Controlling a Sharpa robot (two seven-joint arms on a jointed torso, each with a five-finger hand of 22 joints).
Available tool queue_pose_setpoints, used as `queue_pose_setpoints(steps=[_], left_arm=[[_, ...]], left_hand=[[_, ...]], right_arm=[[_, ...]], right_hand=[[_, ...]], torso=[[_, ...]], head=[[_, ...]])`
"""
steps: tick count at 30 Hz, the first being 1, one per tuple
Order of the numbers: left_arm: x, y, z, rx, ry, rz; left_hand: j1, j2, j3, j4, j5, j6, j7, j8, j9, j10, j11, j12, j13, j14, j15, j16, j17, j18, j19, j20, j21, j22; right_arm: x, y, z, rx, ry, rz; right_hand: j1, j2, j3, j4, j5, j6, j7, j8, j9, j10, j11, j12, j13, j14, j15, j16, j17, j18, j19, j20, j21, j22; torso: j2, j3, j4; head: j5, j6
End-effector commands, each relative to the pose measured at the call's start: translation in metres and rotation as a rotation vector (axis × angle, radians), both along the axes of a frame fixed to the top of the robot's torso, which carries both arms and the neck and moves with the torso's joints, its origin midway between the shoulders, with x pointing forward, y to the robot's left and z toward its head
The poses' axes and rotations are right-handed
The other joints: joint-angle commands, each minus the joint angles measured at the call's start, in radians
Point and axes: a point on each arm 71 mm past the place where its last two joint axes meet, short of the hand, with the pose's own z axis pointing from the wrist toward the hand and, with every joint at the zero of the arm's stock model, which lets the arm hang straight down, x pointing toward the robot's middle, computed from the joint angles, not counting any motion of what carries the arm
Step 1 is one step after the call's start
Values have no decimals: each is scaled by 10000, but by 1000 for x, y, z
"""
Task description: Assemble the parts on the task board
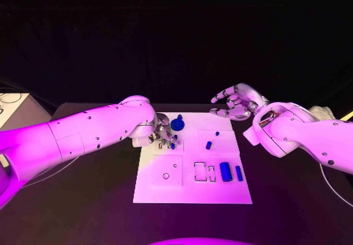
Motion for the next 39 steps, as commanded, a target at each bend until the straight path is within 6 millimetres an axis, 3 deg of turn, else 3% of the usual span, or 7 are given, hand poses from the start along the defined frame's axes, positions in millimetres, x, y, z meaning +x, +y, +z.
queue_pose_setpoints(steps=[1,12,21,27,29,31,39], left_arm=[[-1,-3,0,35,216,-223],[-2,-5,-1,-85,397,-304],[-2,-6,-1,-224,408,-290],[-2,-5,-1,-539,393,-76],[-1,-4,0,-690,403,59],[-1,-3,0,-776,382,161],[0,3,2,-1068,129,586]], left_hand=[[87,-22,40,6,-30,-60,-12,33,9,-61,21,48,13,52,-22,-23,8,-196,35,-10,54,2],[604,198,771,-82,-31,-144,-66,108,304,-105,-29,61,13,55,-63,-36,63,-198,29,-34,70,28],[927,191,1403,-244,-32,-134,-129,172,510,-94,-86,54,-1,82,-111,-31,133,-210,63,-75,101,86],[1293,292,2711,-768,-37,-119,-258,370,897,17,-218,72,-11,199,-229,45,345,-236,164,-170,184,234],[1218,227,3866,-1247,-37,-194,-317,696,1343,413,-257,431,496,338,-278,167,613,-269,273,-227,270,388],[901,68,4509,-1524,-28,-253,-336,962,1692,697,-269,756,894,450,-298,275,830,-300,383,-248,356,543],[-34,-177,5855,-2289,13,-263,-399,1376,2380,1363,-367,1531,1834,733,-372,532,1351,-402,779,-322,630,1057]], right_arm=[[0,1,-1,-69,91,126],[0,2,-2,-90,129,148],[1,2,-3,-115,173,152],[1,2,-4,-138,215,161],[1,2,-4,-145,238,161],[2,2,-5,-160,269,168],[2,1,-7,-211,369,188]], right_hand=[[-83,-24,68,20,40,-41,3,58,3,0,34,-58,1612,1040,-10,37,2632,16,922,14,-74,2406],[-90,-19,81,29,50,-45,3,61,2,-11,34,-70,1601,1040,-10,37,2632,18,919,14,-82,2401],[-96,-13,96,36,64,-44,2,67,3,-5,33,-65,1606,1040,-9,37,2632,19,918,14,-85,2399],[-98,-11,104,40,74,-44,2,70,3,-4,33,-63,1607,1040,-9,37,2632,21,913,14,-93,2394],[-158,-15,113,84,69,-44,2,83,4,-2,35,-62,1606,1040,-9,37,2632,19,917,16,-87,2398],[-240,-22,118,144,10,-43,0,103,6,7,33,-55,1611,1040,-9,37,2632,21,915,16,-92,2395],[-255,-26,119,155,0,-45,-1,106,6,2,33,-60,1606,1040,-9,37,2632,22,911,16,-98,2391]], torso=[[-1,1,-2],[4,9,-1],[4,6,4],[6,3,-5],[1,6,-4],[-1,7,-5],[2,6,18]], head=[[-3,-22],[-12,-53],[-13,-75],[-12,-87],[-6,-89],[0,-97],[0,-94]])
